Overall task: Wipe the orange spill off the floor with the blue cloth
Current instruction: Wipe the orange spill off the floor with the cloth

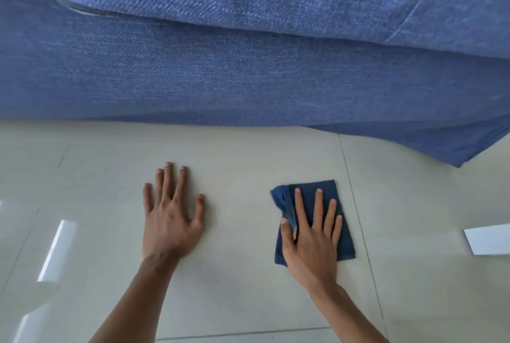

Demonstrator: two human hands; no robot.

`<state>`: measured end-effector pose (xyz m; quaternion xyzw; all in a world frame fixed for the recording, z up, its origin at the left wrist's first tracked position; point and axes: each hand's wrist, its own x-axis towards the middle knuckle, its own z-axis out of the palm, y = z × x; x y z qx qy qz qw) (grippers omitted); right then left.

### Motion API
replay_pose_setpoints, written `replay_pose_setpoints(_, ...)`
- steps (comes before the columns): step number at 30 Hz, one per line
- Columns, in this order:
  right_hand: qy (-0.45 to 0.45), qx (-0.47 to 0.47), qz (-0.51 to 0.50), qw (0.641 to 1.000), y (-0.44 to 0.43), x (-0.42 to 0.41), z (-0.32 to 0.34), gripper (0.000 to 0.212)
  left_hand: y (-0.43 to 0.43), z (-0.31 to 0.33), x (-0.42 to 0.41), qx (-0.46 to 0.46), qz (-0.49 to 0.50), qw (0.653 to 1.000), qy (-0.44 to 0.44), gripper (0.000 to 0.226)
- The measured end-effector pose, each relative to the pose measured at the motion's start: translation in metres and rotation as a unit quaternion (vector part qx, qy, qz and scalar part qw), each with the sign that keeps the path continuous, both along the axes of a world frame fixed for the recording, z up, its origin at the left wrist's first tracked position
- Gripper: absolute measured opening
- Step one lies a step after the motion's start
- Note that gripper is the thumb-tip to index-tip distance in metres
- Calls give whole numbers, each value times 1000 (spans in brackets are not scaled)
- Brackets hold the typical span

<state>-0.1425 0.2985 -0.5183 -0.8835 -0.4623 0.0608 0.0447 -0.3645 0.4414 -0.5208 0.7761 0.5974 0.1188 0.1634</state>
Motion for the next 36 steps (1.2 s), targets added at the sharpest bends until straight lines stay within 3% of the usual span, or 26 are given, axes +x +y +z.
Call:
replay_pose_setpoints(3, 5, -2, 58, 998, 37, 39, 3, 66, 1, -2, -1, 2, -2, 1000, 3, 72)
replay_pose_setpoints(7, -3, 19, -34, 999, 20, 33, -1, 66, 1, -1, 0, 2, 1, 1000, 3, 72)
replay_pose_setpoints(11, 4, 4, 80, 997, 27, 21, -2, 65, 1, -2, 0, 4, 2, 1000, 7, 72)
replay_pose_setpoints(14, 4, 10, 7, 1000, 44, 60, 3, 65, 0, -1, 0, -2, 2, 1000, 7, 72)
replay_pose_setpoints(16, 2, 15, -23, 1000, 25, 42, 0, 65, 1, 0, 0, -1, 6, 1000, 1, 72)
replay_pose_setpoints(18, -3, -3, 24, 1000, 5, 12, 0, 64, 0, 1, 1, -3, 7, 1000, -1, 72)
replay_pose_setpoints(21, 8, -9, 91, 996, 27, 36, 0, 66, -1, 0, 1, 0, 5, 1000, 2, 73)
replay_pose_setpoints(25, 10, 20, -13, 1000, 25, 38, 2, 65, 2, -3, 0, 3, 0, 1000, -3, 73)
replay_pose_setpoints(30, 21, 7, 107, 994, 13, 8, 0, 65, 1, -2, -1, 6, 0, 1000, 3, 74)
replay_pose_setpoints(34, 24, 14, -1, 1000, 61, 3, 1, 65, 1, -3, 0, -3, -8, 1000, 2, 73)
replay_pose_setpoints(36, 58, 7, 40, 997, 47, -17, 10, 67, 0, 0, 0, -6, -5, 1000, 11, 73)
